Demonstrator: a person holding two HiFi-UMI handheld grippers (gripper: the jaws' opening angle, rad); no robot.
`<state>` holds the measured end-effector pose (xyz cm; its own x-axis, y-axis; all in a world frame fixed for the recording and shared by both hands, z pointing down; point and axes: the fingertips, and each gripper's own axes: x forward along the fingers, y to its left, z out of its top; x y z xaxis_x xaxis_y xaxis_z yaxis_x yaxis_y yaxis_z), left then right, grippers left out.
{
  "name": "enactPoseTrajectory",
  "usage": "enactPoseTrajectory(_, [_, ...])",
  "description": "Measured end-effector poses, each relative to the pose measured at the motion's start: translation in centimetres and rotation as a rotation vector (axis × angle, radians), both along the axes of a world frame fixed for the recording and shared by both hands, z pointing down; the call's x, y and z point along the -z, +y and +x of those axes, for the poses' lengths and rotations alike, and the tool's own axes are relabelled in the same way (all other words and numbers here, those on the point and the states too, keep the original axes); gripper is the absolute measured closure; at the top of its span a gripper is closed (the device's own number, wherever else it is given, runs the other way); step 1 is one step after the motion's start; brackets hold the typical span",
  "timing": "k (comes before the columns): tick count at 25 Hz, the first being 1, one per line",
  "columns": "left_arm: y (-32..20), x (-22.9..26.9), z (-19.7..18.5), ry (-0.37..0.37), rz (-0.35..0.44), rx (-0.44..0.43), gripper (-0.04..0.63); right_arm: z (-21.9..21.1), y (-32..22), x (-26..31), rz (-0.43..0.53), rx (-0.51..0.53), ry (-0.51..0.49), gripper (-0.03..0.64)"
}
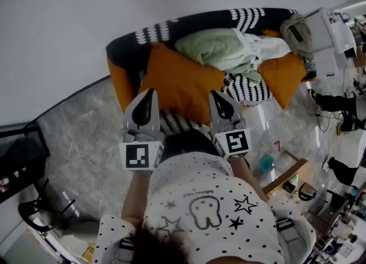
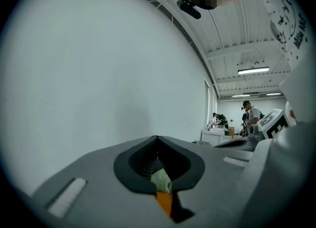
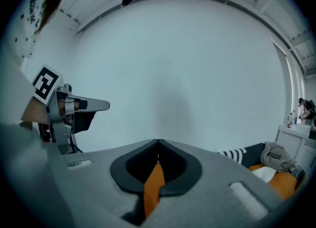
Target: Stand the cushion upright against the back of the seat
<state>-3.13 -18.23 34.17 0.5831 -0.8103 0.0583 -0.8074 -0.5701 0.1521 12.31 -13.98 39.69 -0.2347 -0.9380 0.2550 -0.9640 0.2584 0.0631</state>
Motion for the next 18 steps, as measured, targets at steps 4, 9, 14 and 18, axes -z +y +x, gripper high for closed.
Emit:
enactPoseTrajectory(4, [0.3,0.2,0.0,0.005,-0.017,0.009,0.6,-0.3,-0.2,0.5,0.003,0.015,-0.004,0.621])
enactPoseTrajectory(9, [0.5,0.3,0.2,0.015,-0.03,0.058,0.6,-0.5,-1.4,0.7,0.004,0.074,-0.015,0.621])
enactPoseTrajectory(14, [0.4,0.3,0.3,0.006,-0.035,0.127,0.6,0.2,-2.8,0.6,0.009,0.132,-0.029,0.621])
enactPoseTrajectory(18, [0.4,0.2,0.6,-0.003,-0.042,0.193,0.6,0.5,-4.0,0.3,0.006,0.187,-0.049,0.621])
